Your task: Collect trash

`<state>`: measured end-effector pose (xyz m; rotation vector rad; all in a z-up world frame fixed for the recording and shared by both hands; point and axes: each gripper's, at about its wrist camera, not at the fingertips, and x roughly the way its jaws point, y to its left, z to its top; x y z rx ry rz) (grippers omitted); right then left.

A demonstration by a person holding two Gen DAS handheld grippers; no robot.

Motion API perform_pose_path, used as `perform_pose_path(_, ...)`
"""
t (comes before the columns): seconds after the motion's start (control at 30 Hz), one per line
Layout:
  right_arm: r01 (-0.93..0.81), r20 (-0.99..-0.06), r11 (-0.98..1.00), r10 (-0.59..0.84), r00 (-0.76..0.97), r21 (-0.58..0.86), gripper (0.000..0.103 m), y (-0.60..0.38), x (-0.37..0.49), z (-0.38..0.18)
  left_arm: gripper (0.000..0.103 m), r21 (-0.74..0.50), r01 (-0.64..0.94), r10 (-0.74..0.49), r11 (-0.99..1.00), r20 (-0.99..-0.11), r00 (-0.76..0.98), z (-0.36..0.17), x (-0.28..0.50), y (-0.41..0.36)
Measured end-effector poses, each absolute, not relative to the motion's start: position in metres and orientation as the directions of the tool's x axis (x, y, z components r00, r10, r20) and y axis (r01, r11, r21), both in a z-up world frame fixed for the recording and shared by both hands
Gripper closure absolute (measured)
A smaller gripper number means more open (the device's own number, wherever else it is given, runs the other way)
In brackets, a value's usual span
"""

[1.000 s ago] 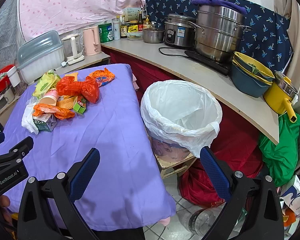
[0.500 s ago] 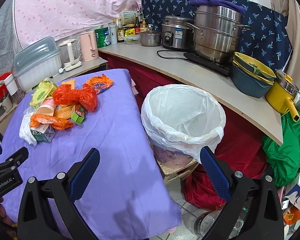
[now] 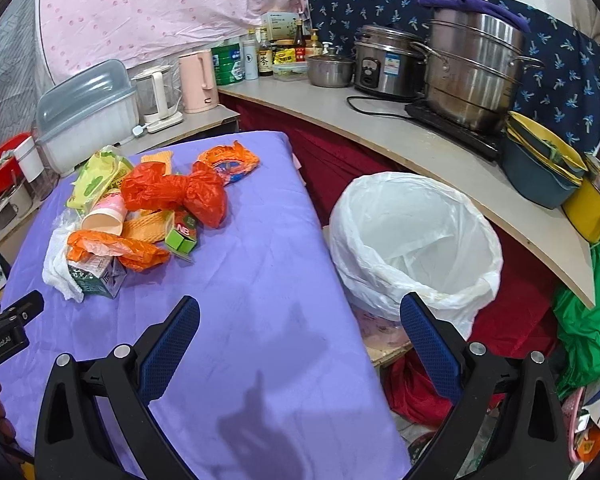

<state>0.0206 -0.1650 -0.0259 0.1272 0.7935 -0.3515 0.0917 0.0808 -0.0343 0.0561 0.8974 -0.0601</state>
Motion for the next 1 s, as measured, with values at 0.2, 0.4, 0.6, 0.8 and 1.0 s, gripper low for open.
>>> perform_pose_path(0.2, 0.329, -0.718, 0.944, -0.242, 0.652, -0.019, 0.007, -0.149, 0.060, -0.031, 0.011, -0.022, 0.016, -0.027, 1.000, -0.812, 0.583, -0.060, 0.137, 0.121)
perform_pose_path(0.4, 0.301, -0.715, 0.953, -0.224, 0.662, -0.019, 0.007, -0.130, 0.104, -0.038, 0.011, -0.064, -0.017, -0.043, 0.998, -0.829, 0.558, -0.080, 0.166, 0.139)
perform_pose_path(0.6, 0.282, -0.711, 0.960, -0.199, 0.674, -0.001, 0.007, -0.118, 0.144, -0.041, 0.015, -0.102, -0.014, -0.078, 0.995, -0.835, 0.545, -0.093, 0.187, 0.143)
perform_pose_path(0.8, 0.266, -0.700, 0.964, -0.185, 0.690, 0.007, 0.007, -0.109, 0.171, -0.041, 0.039, -0.183, 0.002, -0.158, 0.983, -0.841, 0.517, -0.100, 0.196, 0.151)
perform_pose_path(1.0, 0.254, -0.696, 0.966, -0.156, 0.701, 0.039, 0.009, -0.102, 0.190, -0.040, 0.071, -0.224, 0.039, -0.211, 0.974, -0.829, 0.518, -0.096, 0.196, 0.149)
